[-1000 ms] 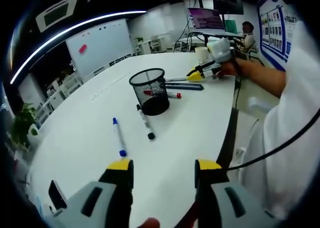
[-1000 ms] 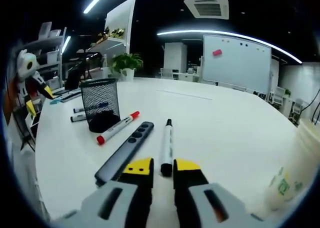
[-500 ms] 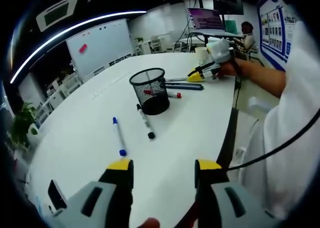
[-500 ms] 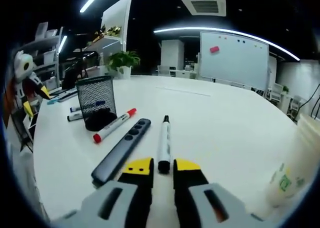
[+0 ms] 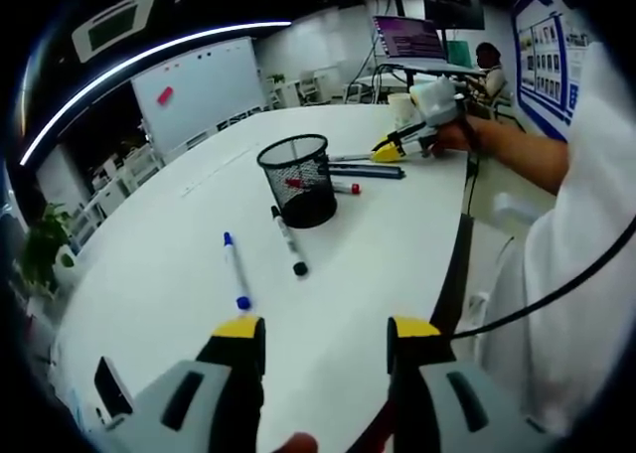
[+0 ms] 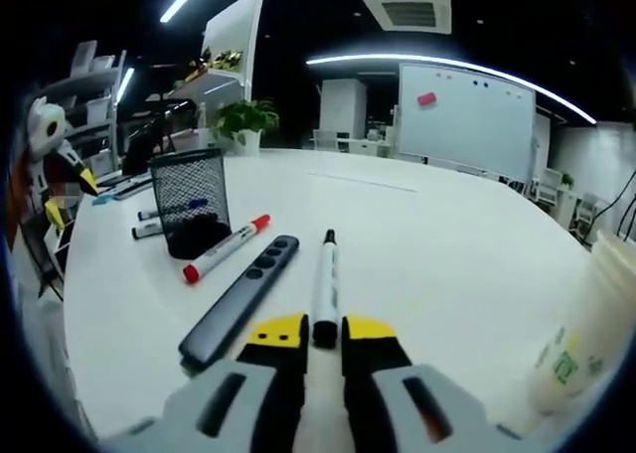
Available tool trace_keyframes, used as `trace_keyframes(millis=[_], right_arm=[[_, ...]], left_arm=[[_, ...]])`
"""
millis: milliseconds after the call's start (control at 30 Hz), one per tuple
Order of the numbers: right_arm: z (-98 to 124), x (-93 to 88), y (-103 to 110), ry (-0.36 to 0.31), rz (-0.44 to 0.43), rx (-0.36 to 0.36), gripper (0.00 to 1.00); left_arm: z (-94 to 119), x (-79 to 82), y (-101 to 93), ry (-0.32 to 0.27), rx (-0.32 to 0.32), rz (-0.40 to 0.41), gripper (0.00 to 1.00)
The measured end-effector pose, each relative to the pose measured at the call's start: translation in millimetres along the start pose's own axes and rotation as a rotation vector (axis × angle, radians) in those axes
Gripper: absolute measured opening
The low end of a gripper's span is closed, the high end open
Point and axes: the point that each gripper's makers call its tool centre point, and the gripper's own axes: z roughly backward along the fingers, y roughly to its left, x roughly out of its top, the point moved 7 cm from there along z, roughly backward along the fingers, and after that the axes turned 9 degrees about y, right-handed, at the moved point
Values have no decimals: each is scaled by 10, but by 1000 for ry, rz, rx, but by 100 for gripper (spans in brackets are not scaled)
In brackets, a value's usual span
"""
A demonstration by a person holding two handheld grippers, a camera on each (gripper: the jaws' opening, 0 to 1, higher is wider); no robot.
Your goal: Place the scattered laser pointers and whiteboard markers into the pen holder and stack the scattered paper cups together
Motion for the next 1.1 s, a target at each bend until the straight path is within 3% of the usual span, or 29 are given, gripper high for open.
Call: trace_keyframes(millis=[867,1100], right_arm=[[15,12,17,10,40,-21,11],[29,11,-25,-4,16,-26,11]], left_arm=[[3,-16,13,1,4,1,50],[-2,-20,16,3,3,-3,50]])
